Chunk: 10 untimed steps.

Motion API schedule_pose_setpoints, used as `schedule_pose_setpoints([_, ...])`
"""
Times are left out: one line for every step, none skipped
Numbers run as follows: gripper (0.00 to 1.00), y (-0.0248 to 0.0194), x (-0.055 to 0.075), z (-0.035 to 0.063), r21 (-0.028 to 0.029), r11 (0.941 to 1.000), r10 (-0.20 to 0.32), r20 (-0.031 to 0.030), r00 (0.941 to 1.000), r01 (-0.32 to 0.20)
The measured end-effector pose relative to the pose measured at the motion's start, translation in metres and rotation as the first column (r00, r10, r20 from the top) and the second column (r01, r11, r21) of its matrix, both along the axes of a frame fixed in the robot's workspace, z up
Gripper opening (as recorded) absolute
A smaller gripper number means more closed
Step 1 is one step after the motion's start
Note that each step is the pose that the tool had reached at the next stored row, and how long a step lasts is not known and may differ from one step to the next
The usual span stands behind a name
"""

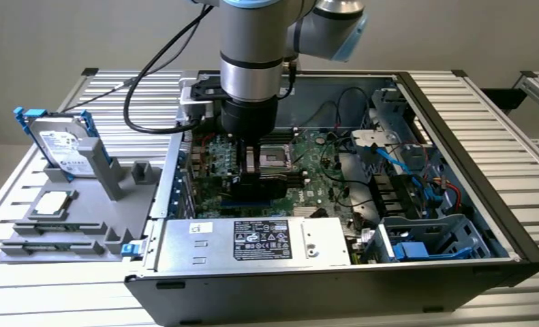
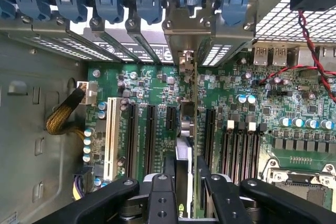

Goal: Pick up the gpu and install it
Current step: 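Insert the gpu into the slot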

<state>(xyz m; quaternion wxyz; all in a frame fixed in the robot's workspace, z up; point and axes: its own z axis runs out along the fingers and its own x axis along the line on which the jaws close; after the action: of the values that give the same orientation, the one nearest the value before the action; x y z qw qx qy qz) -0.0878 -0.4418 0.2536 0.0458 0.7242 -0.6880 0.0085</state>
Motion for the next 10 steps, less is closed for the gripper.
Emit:
schedule_pose_setpoints([0.27, 0.0001, -0.0001, 0.0000, 0.0000, 1.0000, 0.000, 0.0008, 1.0000, 0.000])
schedule_pose_setpoints([0.27, 0.0002, -0.0001, 0.0000, 0.0000, 1.0000, 0.000, 0.0016, 1.0000, 0.000])
schedule_pose_setpoints([0.27, 0.0004, -0.0002, 0.0000, 0.0000, 1.0000, 0.000, 0.0024, 1.0000, 0.000])
schedule_pose_setpoints([0.27, 0.0006, -0.0003, 0.0000, 0.0000, 1.0000, 0.000, 0.0032, 1.0000, 0.000])
schedule_pose_setpoints([0.27, 0.0009, -0.0004, 0.0001, -0.0002, 1.0000, 0.000, 0.0041, 1.0000, 0.000])
schedule_pose_setpoints([0.27, 0.0011, -0.0005, 0.0000, -0.0001, 1.0000, 0.000, 0.0052, 1.0000, 0.000])
schedule_pose_setpoints([0.27, 0.0013, -0.0007, 0.0000, -0.0001, 1.0000, 0.000, 0.0062, 1.0000, 0.000])
schedule_pose_setpoints([0.27, 0.0016, -0.0010, 0.0000, -0.0001, 1.0000, 0.000, 0.0071, 1.0000, 0.000])
schedule_pose_setpoints([0.27, 0.0017, -0.0013, 0.0000, 0.0000, 1.0000, 0.000, 0.0079, 1.0000, 0.000])
schedule_pose_setpoints([0.27, 0.0019, -0.0018, 0.0000, -0.0001, 1.0000, 0.000, 0.0085, 1.0000, 0.000])
